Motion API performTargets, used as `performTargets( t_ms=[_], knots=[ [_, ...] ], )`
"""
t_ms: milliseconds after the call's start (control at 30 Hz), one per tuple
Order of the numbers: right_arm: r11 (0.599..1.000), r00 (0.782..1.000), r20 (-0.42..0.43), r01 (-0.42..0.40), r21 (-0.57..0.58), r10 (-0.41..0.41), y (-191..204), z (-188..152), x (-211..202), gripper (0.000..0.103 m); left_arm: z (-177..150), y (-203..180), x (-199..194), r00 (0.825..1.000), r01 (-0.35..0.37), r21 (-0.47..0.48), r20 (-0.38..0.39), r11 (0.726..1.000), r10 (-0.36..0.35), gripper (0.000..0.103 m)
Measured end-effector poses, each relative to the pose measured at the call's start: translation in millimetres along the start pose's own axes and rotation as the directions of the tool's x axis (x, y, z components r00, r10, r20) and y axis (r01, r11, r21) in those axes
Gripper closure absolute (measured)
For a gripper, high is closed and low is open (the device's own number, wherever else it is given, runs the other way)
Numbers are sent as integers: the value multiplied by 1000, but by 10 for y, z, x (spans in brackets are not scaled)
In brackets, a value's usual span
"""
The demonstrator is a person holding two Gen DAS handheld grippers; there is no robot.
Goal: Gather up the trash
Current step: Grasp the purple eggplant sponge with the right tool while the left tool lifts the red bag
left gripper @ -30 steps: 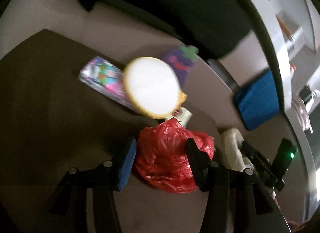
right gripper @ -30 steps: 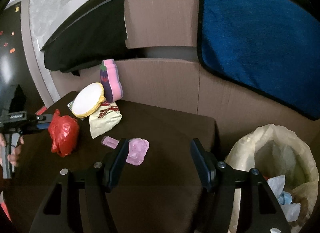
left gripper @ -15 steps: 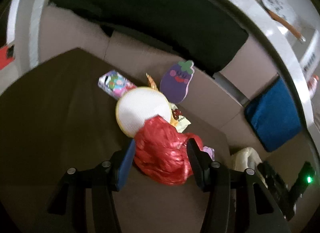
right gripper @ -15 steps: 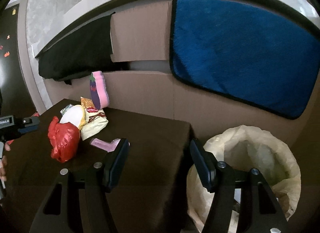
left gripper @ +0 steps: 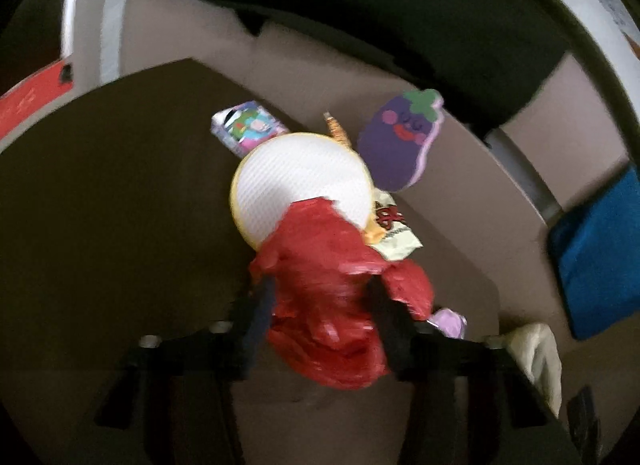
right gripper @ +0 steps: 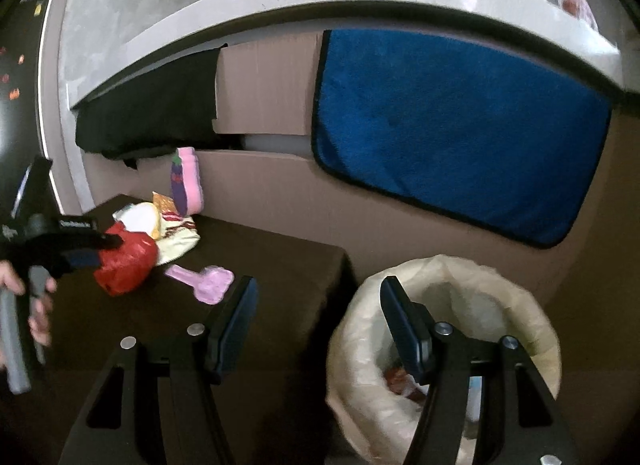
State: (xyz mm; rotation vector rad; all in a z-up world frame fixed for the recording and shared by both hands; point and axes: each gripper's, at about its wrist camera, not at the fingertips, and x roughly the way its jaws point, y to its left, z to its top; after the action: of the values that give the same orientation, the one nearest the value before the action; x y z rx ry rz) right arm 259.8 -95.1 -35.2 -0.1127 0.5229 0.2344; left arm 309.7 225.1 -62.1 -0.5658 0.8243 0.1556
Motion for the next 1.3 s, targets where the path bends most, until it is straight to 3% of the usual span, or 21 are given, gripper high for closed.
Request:
performTargets(
  t_ms=[167,467,600,700,867,933,1033,1267,1300],
  knots=[
    [992,993,-7,-121,37,122,198,181,186,42,96,219,-302,1000,21,69,18,997,-23,68],
    [952,950,-58,-307,-6,306,1197,772,1128,42,406,854,-885,989,-17,160,148,987,-7,68],
    [962,956,-108,-272,10,271,1567,925,1712,42,426,1091,-898,980,-66,212,198,975,24,68],
    [977,970,-126,-212,-12,209,1767,970,2039,42,456,1236,-875,984,-40,206,177,978,3,68],
    [982,965,-181,-187,31,190,1890,1052,2439,48,491,1416,-837,989,4,170,143,985,-28,68],
    [978,959,-193,-207,36,210,1915,1082,2486,67,481,1450,-833,989,7,160,142,987,-30,68],
    [973,959,-176,-229,-19,222,1979,1108,2334,73,459,1467,-855,990,12,156,140,988,-34,68],
    [953,956,-104,-286,-103,276,1891,1150,1489,78,376,1190,-1092,980,24,196,188,980,-62,68],
    [951,954,-97,-293,-104,283,1856,1150,1355,90,358,1138,-1143,978,27,206,196,978,-68,68]
  ],
)
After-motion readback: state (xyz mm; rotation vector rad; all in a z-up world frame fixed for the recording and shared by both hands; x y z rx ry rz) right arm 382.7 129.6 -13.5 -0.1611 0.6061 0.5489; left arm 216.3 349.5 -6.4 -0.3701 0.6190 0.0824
